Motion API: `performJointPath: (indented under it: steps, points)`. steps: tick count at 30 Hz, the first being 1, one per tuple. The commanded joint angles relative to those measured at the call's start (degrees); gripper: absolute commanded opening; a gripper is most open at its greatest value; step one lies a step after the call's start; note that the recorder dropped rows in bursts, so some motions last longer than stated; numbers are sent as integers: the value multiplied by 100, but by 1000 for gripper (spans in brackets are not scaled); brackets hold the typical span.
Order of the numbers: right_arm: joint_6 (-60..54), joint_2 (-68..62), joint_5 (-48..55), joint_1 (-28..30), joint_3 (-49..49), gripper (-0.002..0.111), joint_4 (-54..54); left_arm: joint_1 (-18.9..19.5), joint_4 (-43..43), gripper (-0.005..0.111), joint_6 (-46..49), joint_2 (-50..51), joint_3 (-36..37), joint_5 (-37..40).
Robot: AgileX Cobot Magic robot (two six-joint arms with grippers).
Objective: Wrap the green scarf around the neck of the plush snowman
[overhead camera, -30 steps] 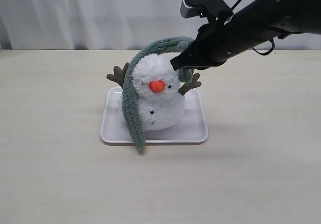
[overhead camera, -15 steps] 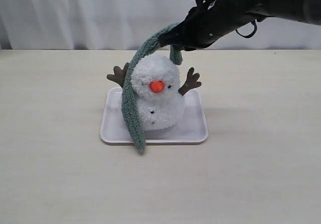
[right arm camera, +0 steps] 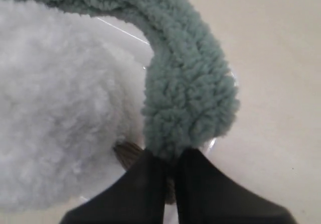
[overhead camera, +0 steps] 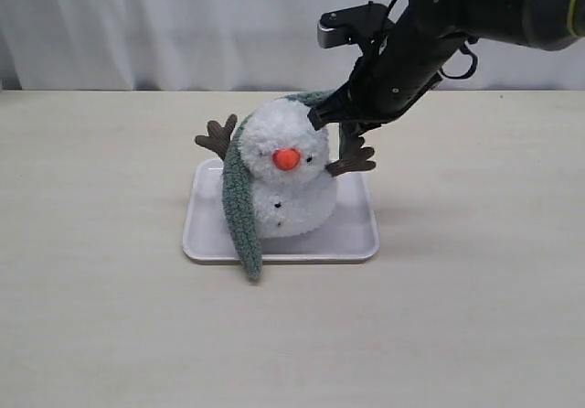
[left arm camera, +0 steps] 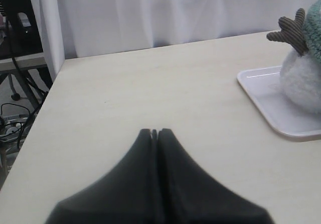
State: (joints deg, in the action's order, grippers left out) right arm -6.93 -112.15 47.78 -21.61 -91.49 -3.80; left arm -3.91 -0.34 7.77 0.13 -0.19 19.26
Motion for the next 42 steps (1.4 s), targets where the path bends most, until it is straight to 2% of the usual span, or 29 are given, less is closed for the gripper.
performJointPath:
  steps: [1,12,23,28,37,42]
  points:
    - [10,420,163,8,-46,4,-50,18,-17,0,-9,-13,19,-65]
    - [-283,470,1858,8,-46,4,-587,18,-17,0,-9,-13,19,-65]
    - [-382,542,2023,8,-241,4,-852,18,-17,0,-9,-13,19,-78]
    - [-382,566,2218,8,-451,4,-1330,18,-17,0,-9,-13,19,-78]
    - [-382,368,2218,8,48,4,-1521,18,-17,0,-9,-13,19,-78]
    - [-222,184,2218,8,255,4,-1128,18,-17,0,-9,-13,19,-78]
